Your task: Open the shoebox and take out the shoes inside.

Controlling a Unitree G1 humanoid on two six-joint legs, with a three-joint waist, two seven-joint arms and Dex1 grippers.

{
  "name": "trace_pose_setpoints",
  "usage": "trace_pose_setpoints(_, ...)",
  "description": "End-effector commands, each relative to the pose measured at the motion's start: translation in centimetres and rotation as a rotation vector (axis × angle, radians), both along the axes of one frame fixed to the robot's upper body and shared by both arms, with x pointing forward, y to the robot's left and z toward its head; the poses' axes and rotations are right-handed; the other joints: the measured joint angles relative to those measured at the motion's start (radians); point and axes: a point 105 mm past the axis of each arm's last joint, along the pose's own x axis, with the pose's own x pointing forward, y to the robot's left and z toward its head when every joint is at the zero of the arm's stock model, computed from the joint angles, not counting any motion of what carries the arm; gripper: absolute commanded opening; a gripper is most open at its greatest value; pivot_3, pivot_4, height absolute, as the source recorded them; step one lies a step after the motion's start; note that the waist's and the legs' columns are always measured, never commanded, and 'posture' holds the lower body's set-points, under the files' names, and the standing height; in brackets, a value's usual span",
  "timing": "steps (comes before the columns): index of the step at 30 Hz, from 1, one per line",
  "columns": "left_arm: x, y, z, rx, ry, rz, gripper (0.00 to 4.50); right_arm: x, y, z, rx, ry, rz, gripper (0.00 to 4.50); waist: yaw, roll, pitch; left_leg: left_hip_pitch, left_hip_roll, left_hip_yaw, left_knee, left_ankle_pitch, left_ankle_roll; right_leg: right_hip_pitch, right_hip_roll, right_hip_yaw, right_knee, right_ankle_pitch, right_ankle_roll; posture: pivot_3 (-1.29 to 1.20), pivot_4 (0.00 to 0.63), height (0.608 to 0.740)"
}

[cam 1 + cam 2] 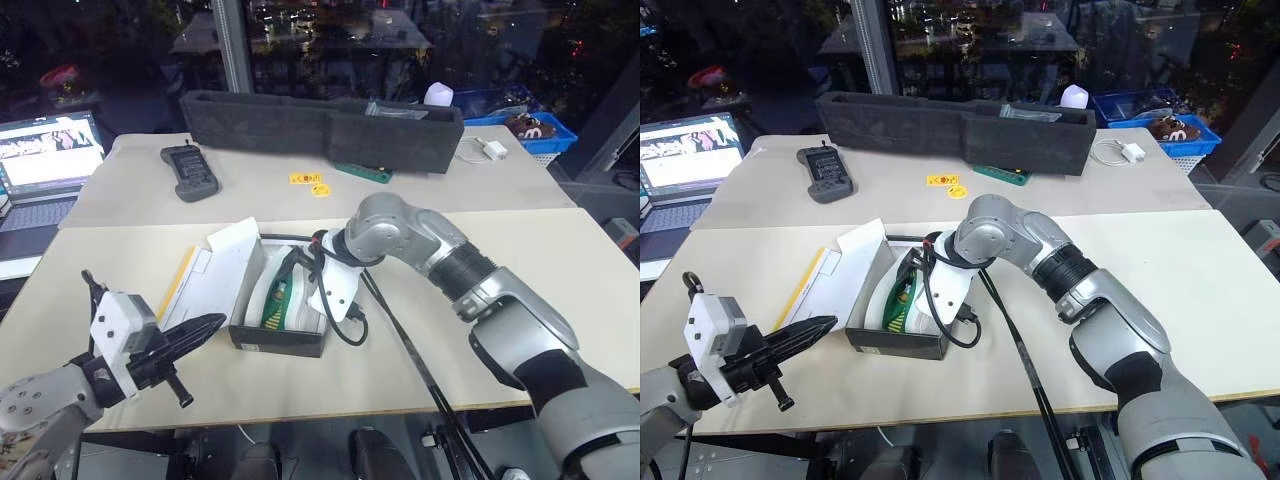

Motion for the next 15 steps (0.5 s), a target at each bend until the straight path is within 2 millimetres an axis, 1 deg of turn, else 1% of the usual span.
trace_pose_setpoints(1, 0.0, -0.22, 0.65, 0.006, -0.046, -0.011, 0.0, -0.29, -0.11, -1.3, -0.025, 0.019, 0.012, 3.5, 0.0, 0.0, 0.0, 0.001, 0.0, 0.0, 0.0, 0.0, 0.0, 0.001, 0.0, 0.0, 0.0, 0.0, 0.0, 0.0, 0.15, 0.715)
trace_pose_setpoints(2, 0.04, -0.2, 0.65, 0.006, -0.047, -0.01, 0.0, -0.23, -0.14, -1.33, -0.023, 0.02, 0.008, 3.11, 0.0, 0.0, 0.0, 0.001, 0.0, 0.0, 0.0, 0.0, 0.0, 0.001, 0.0, 0.0, 0.0, 0.0, 0.0, 0.0, 0.15, 0.715)
trace_pose_setpoints(4, 0.06, -0.14, 0.63, 0.006, -0.049, -0.006, 0.0, -0.23, -0.31, -1.51, -0.028, 0.023, 0.006, 2.59, -0.002, 0.0, 0.0, 0.002, 0.0, 0.0, 0.0, 0.0, 0.0, 0.002, 0.0, 0.0, 0.0, 0.0, 0.0, 0.0, 0.15, 0.715)
trace_pose_setpoints(5, 0.07, -0.12, 0.62, 0.006, -0.05, -0.005, 0.0, -0.27, -0.37, -1.58, -0.03, 0.026, 0.006, 2.15, -0.003, 0.0, 0.0, 0.002, 0.0, 0.0, 0.0, 0.0, 0.0, 0.002, 0.0, 0.0, 0.0, 0.0, 0.0, 0.0, 0.15, 0.715)
trace_pose_setpoints(6, 0.08, -0.12, 0.6, 0.006, -0.05, -0.004, 0.0, -0.29, -0.42, -1.63, -0.031, 0.028, 0.006, 1.86, -0.003, 0.0, 0.0, 0.003, 0.0, 0.0, 0.0, 0.0, 0.0, 0.003, 0.0, 0.0, 0.0, 0.0, 0.0, 0.0, 0.15, 0.715)
trace_pose_setpoints(9, 0.08, -0.1, 0.54, 0.006, -0.053, -0.001, 0.0, -0.29, -0.6, -1.84, -0.044, 0.026, 0.006, 0.77, -0.003, 0.0, 0.0, 0.003, 0.001, 0.0, 0.0, 0.0, 0.0, 0.003, 0.001, 0.0, 0.0, 0.0, 0.0, 0.0, 0.15, 0.715)
trace_pose_setpoints(11, 0.08, -0.09, 0.51, 0.006, -0.055, 0.002, 0.0, -0.32, -0.7, -1.98, -0.051, 0.026, 0.007, 0.22, -0.003, 0.0, 0.0, 0.005, 0.001, 0.0, 0.0, 0.0, 0.0, 0.005, 0.001, 0.0, 0.0, -0.001, -0.001, 0.0, 0.15, 0.715)
trace_pose_setpoints(12, 0.1, -0.09, 0.51, 0.005, -0.057, 0.003, 0.0, -0.35, -0.73, -2.04, -0.054, 0.027, 0.008, 0.02, -0.002, 0.0, 0.0, 0.007, 0.001, 0.0, 0.0, 0.0, 0.0, 0.007, 0.001, 0.0, 0.0, -0.001, -0.001, 0.0, 0.15, 0.715)
trace_pose_setpoints(15, 0.12, -0.09, 0.48, 0.005, -0.058, 0.005, 0.0, -0.4, -0.76, -2.06, -0.059, 0.026, 0.01, 0.02, -0.002, 0.0, 0.0, 0.01, 0.001, 0.0, 0.0, 0.0, 0.0, 0.009, 0.001, 0.0, 0.0, -0.003, -0.003, 0.0, 0.15, 0.715)
